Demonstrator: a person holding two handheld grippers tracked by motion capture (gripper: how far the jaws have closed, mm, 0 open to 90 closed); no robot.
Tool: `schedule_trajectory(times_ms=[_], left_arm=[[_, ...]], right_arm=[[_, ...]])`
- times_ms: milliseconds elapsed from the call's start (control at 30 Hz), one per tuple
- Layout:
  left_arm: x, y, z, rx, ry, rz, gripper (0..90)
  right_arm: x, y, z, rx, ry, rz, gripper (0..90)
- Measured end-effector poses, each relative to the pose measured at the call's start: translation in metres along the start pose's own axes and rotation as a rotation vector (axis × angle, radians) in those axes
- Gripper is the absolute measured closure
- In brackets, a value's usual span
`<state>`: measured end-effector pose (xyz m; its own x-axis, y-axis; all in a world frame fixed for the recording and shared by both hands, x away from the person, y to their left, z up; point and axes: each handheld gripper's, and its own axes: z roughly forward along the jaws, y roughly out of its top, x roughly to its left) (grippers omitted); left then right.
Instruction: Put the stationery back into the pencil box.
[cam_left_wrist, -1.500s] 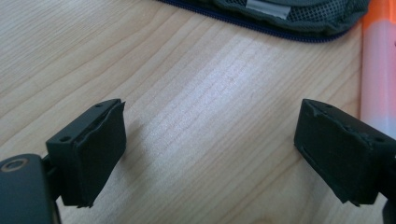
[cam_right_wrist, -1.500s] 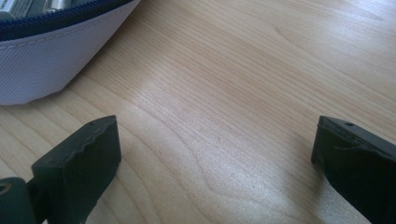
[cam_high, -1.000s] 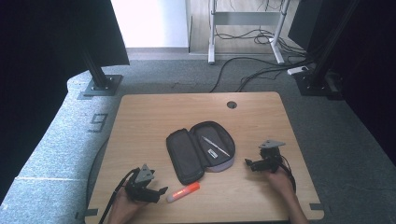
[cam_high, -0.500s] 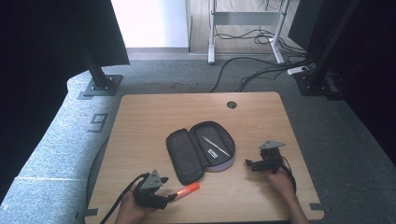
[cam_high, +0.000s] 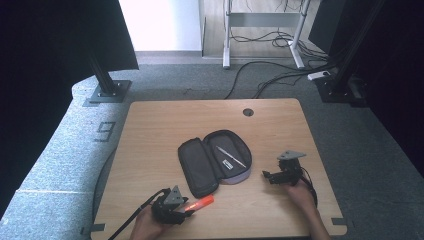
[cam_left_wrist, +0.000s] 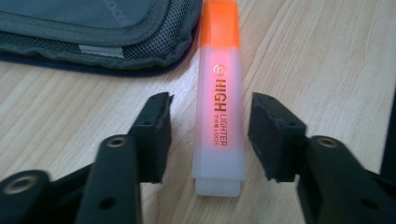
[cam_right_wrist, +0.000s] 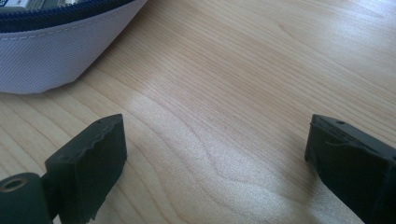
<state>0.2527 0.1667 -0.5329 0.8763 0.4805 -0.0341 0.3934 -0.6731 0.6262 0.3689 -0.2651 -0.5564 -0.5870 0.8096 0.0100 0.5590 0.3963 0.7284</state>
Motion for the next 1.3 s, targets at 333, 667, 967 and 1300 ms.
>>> schedule_trajectory(times_ms=[333,667,967,1300], left_arm=[[-0.002,-0.001,0.004,-0.023,-0.005,0.025,64.7],[-0.007,0.003,0.003,-0.038,-0.068,0.047,66.5],[-0.017,0.019,-0.012,-0.096,-0.088,0.062,66.6],[-0.008,0.044,-0.028,-0.145,-0.033,0.06,66.6]], right_arm=[[0.0,0.0,0.0,0.0,0.001,-0.001,5.1],[0.0,0.0,0.0,0.0,0.001,-0.001,5.1],[0.0,0.0,0.0,0.0,0.0,0.0,5.1],[0.0,0.0,0.0,0.001,0.001,-0.001,5.1]])
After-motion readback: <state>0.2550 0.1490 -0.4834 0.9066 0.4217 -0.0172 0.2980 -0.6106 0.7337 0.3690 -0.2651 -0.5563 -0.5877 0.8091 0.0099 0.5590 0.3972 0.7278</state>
